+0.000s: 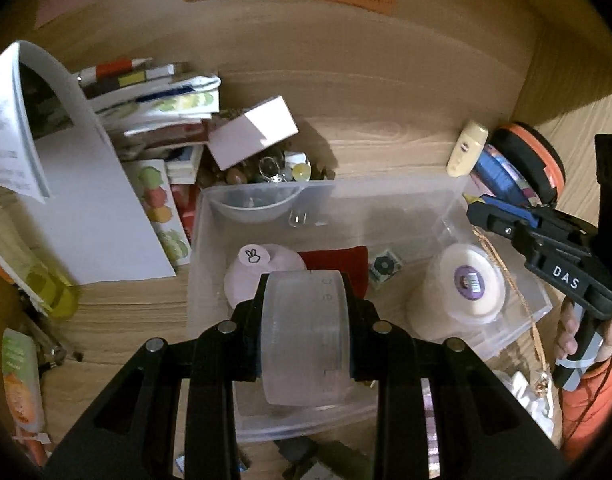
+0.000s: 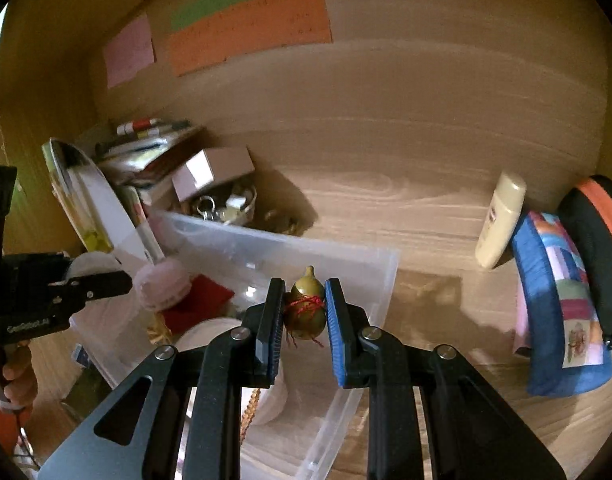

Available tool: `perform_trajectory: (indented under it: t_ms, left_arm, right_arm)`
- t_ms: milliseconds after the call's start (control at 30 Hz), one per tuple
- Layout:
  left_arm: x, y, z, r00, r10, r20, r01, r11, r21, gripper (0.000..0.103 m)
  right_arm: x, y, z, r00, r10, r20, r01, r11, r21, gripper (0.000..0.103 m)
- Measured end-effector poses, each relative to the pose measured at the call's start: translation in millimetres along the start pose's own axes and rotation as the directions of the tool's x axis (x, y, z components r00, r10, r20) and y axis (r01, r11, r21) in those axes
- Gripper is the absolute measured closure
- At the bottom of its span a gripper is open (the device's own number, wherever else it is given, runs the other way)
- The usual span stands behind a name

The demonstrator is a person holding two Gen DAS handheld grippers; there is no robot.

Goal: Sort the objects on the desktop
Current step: 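Carry white roll and gold ornament with both grippers toward the bin, then open left gripper to drop roll while right drops ornament into bin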

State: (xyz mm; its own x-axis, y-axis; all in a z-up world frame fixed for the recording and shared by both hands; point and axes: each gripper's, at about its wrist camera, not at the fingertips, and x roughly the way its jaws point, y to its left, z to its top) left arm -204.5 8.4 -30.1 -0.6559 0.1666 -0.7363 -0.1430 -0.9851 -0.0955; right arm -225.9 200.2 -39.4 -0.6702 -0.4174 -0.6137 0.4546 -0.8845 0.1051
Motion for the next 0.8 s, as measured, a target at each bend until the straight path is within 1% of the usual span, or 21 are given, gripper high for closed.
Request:
perform_trajectory:
  t_ms: [133,300,400,567,800]
  left_arm:
    - [8.7,-3.7,-1.1,1.0,0.009,0.0,-0.009,1.0,0.006,0.074]
    - [16.7,-7.1,-4.7,1.0,-0.006,-0.018,0.007,1.0,0.015,0.074]
    - [16.3,-8.1,-5.4,1.0,-0.016,-0.023,0.017,1.0,0.025,0.074]
    - [6.4,-9.2,-3.4,1.0,-0.021,0.005,0.021,0.999,0.031,0.074]
    - [-9.2,-8.0,-3.0,0.999,-0.046,0.018,0.045,0.999,0.026,0.074]
  right_arm:
    - [2.6,5.6,-2.2,0.999,-0.04,-0.001,0.04,0.999,-0.026,0.085]
    - [5.3,10.0,-4.5,0.996,-0.084,-0.006,0.084,0.995,-0.063,0.085]
    - [4.7,9.2,-4.7,0.997,-0.082,-0.009,0.081,0.995,-0.055,0.085]
    - [4.5,6.9,-2.3,0.999,-0.051,-0.019,0.05,0.998,-0.033,0.084]
    - [-5.2,11.2,3.8,0.999,-0.05,0.015,0.05,0.998,-0.031,0.064]
